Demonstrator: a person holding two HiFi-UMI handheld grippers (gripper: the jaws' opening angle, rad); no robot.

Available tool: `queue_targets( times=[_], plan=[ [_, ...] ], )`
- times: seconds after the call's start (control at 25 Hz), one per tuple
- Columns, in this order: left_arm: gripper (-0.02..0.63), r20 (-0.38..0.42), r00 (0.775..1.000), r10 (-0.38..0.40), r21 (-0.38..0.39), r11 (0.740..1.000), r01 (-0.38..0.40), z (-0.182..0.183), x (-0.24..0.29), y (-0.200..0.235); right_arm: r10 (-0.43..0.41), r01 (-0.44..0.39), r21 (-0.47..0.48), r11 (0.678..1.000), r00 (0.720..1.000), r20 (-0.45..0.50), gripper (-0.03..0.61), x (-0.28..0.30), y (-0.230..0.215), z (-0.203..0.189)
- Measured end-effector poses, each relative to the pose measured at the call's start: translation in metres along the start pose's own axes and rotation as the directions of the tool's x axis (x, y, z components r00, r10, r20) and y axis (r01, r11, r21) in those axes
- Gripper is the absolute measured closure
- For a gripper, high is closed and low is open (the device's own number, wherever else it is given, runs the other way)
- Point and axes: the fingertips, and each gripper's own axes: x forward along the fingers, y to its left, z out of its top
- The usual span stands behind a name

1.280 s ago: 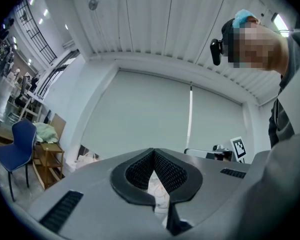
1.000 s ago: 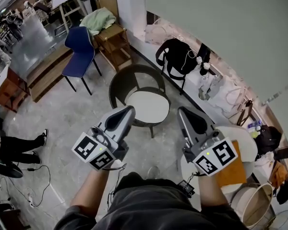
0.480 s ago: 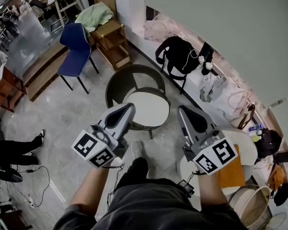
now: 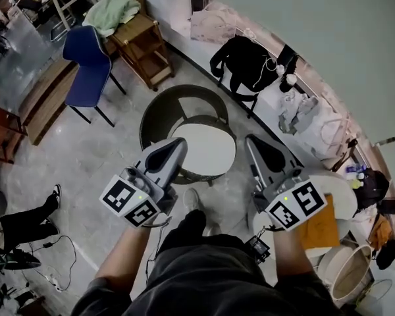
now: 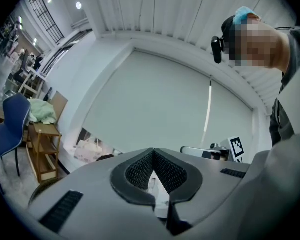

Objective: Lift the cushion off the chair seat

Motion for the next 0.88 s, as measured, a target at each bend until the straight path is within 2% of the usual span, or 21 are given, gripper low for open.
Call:
queue_targets(
  times=[0.4,0.72,0.88],
  plan=[
    [0.604,-0.094,0.995,-0.025,-0.058,0.998,0.02,-0.022,0.039,0.076,-0.079,0.084,0.063,0.995,0.994,-0.078,0.566,0.064,-0.046,-0.045],
    [0.604,-0.155,0.987,-0.032,-0.093,0.996,0.018,-0.057,0.051,0.097,-0.092,0.105,0.102,0.989,0.988,-0.126,0.566,0.08,-0.053,-0.082],
    [0.604,-0.186,0.982,-0.018,-0.113,0.994,-0.004,-0.091,0.063,0.102,-0.087,0.106,0.127,0.986,0.985,-0.149,0.566,0.077,-0.067,-0.11]
  ],
)
